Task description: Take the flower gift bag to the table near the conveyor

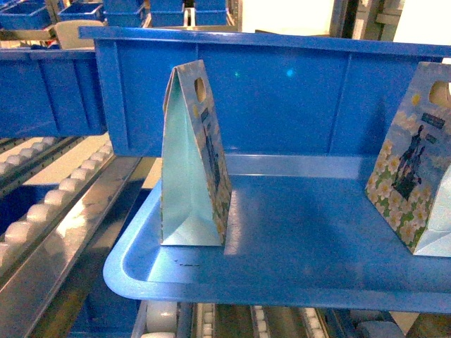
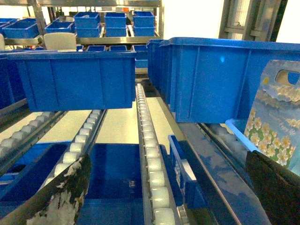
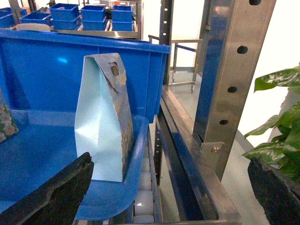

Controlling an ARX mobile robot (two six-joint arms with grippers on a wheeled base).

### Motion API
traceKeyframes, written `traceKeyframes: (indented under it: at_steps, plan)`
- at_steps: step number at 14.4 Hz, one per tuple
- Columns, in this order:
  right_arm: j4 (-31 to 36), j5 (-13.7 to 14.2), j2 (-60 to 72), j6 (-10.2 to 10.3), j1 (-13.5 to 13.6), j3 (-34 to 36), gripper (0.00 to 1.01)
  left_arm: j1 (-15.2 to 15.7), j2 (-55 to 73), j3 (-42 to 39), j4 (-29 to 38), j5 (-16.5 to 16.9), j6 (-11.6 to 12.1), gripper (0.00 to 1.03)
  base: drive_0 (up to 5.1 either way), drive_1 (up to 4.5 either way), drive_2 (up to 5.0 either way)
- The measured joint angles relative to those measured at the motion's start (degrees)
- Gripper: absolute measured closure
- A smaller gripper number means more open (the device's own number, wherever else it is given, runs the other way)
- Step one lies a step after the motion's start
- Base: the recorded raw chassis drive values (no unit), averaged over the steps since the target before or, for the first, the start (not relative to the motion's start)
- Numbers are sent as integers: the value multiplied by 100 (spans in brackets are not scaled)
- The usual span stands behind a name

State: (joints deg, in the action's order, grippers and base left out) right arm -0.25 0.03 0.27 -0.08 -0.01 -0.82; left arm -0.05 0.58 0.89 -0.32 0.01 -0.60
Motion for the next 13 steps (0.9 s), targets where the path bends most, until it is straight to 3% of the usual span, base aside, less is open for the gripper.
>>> traceKeyframes:
  at_steps: [11,13]
  plan:
    - [0,0,-2,0,0,0,3,0,9,0,33,-11,4,5,0,0,0]
    - [188,48,59,2,177,4,3,332,37,-4,273,308,4,5,0,0,0]
